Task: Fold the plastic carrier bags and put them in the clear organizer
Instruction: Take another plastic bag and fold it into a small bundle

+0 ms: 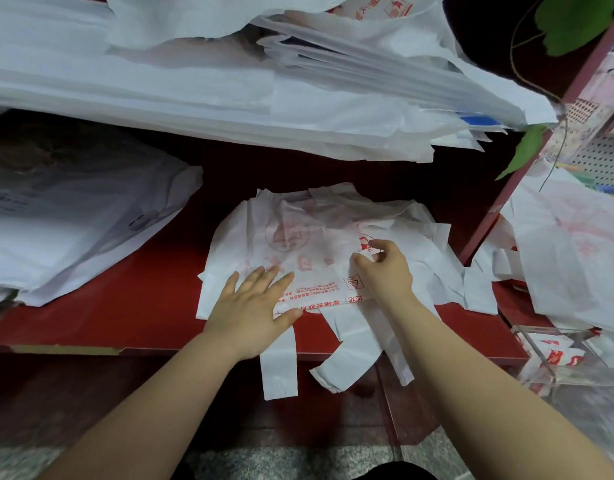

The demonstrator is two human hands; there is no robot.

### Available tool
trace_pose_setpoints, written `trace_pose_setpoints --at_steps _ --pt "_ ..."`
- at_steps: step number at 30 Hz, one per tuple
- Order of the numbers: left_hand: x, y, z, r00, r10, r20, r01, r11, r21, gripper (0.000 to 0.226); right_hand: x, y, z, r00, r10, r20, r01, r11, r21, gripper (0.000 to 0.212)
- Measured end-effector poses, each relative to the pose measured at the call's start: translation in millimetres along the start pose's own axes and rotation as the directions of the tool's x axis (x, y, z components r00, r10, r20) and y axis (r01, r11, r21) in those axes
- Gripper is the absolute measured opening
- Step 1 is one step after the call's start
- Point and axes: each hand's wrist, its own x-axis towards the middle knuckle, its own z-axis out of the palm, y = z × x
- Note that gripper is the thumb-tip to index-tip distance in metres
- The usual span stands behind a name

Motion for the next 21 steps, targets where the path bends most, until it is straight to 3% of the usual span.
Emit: trace_pose_setpoints --at_steps 4,12,14,18,21 --pt "-1 1 2 0.998 -0.042 -0.053 0.043 0.999 0.012 0.105 1 8 -5 0.995 -0.082 0.061 0.082 0.997 0.005 0.032" --pt "-2 3 1 0.994 -0.077 -0.073 0.083 0.993 0.083 0.117 -4 22 -9 0.965 -0.191 0.181 0.234 0.936 -0.263 0.026" --pt "-7 1 0 0.996 -0.074 -0.059 0.080 0.990 0.116 0.124 -6 24 -7 0.945 -0.255 0.203 0.315 0.876 -0.364 0.028" --pt "-24 -20 -3 0.995 -0.086 -0.042 0.088 0.996 0.030 0.107 -5 30 -3 0.924 -0.316 0.215 0.382 0.753 -0.536 0.028" --pt "-35 -30 -7 0.998 -0.061 -0.019 0.061 0.997 0.046 0.109 -8 28 -3 0.894 -0.433 0.116 0.405 0.667 -0.625 0.023"
